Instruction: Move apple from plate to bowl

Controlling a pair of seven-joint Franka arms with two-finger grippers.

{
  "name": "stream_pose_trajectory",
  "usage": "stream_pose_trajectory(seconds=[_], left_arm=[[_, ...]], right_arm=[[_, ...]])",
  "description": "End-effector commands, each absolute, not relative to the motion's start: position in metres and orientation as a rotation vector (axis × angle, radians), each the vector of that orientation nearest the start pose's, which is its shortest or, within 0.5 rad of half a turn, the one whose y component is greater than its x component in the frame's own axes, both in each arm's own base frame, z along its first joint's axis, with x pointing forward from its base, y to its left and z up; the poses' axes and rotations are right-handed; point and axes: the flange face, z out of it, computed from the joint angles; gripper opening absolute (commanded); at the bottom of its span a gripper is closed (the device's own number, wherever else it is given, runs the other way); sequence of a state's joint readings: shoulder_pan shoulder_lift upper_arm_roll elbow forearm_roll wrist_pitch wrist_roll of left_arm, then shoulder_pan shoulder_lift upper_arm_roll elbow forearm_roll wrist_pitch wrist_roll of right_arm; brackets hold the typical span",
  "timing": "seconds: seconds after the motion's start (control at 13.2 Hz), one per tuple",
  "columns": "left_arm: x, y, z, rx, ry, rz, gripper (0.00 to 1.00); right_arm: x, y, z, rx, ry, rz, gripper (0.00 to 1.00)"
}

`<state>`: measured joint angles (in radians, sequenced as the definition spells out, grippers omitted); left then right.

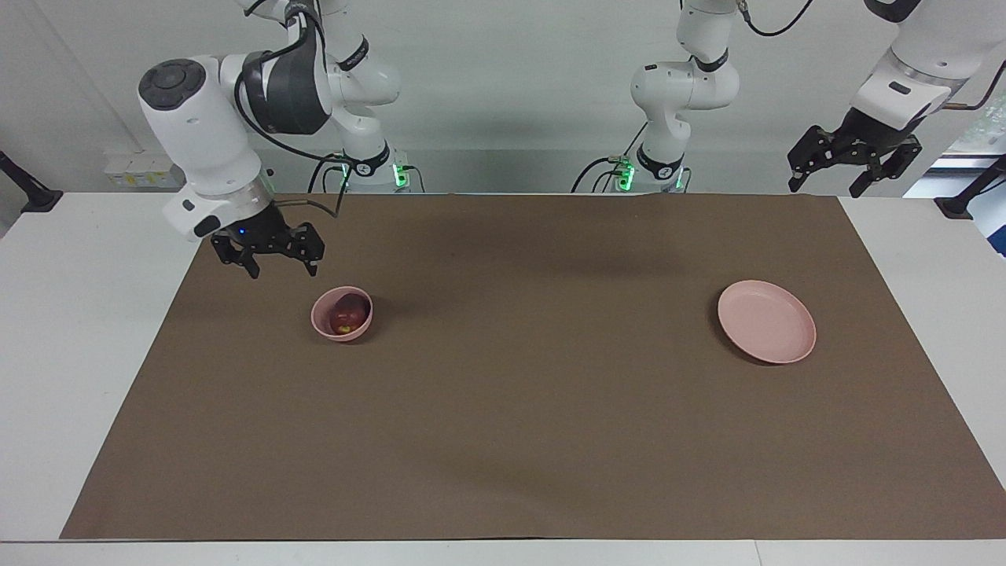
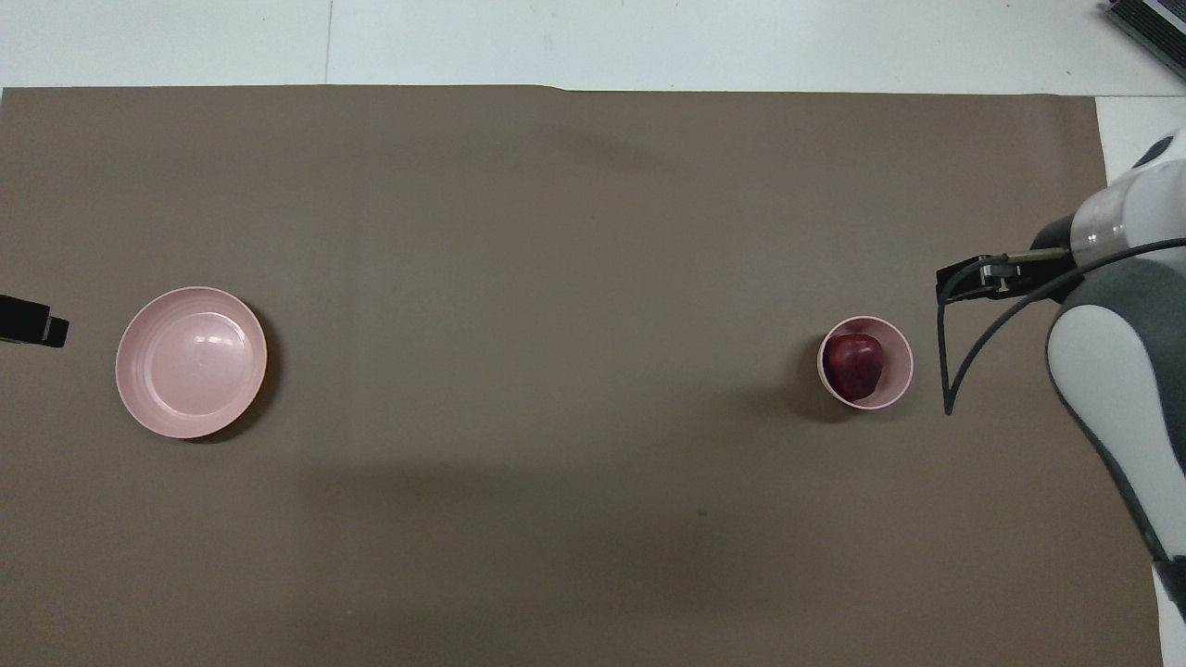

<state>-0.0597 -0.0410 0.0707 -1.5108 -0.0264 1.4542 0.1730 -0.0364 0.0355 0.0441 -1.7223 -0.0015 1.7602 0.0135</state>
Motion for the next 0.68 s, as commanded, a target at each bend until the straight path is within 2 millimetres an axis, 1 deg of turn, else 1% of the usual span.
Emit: stream_pose_trajectory(seconds=[0.0, 0.15, 0.23, 0.38, 0.61], left_arm=[[0.525, 0.005, 0.668, -3.148, 0.259, 0.027, 1.00], [0.525, 0.005, 0.668, -3.148, 0.259, 0.029, 1.00], [0.525, 0.006, 0.668, -3.148, 0.257, 0.027, 1.00], [0.525, 0.006, 0.668, -3.148, 0.257, 0.027, 1.00], [0.525, 0.006, 0.668, -3.148, 0.257, 0.027, 1.00]], right_arm=[[0.552, 0.000, 0.583, -3.156, 0.092, 0.007, 1.00], [0.548, -0.003, 0.618, -3.152, 0.109, 0.052, 1.00], [0.550, -0.007, 0.628, -3.152, 0.117, 0.079, 1.00], [0.552, -0.005, 0.625, -3.148, 0.117, 0.079, 1.00], [0.549, -0.004, 0.623, -3.154, 0.114, 0.084, 1.00]])
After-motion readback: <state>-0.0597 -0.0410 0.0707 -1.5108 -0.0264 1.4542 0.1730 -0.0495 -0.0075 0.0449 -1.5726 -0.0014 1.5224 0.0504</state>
